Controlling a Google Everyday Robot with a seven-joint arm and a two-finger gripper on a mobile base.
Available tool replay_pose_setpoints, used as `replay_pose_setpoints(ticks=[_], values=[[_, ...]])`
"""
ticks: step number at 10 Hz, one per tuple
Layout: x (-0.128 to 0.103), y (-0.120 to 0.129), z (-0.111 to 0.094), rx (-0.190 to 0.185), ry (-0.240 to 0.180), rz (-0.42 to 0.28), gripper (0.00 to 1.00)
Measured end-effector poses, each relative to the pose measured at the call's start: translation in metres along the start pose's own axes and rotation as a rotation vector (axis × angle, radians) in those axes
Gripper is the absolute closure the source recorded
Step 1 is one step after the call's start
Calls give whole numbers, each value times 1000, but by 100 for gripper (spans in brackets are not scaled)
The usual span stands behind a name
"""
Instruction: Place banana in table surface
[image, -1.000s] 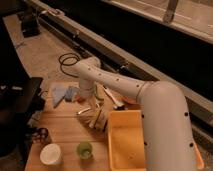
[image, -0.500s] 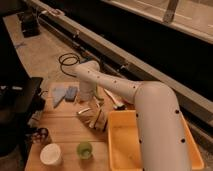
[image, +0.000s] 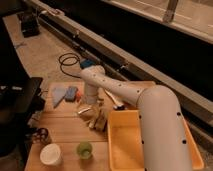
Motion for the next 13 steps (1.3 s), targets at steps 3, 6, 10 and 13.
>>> replay_pose_setpoints(ticks=[3,6,10,13], values=[[3,-2,4,8,-14,2,20],[5,2,17,3,-45,12,20],[1,15,37,7,-90,41,28],[2,17,36,10,-89,44,60]])
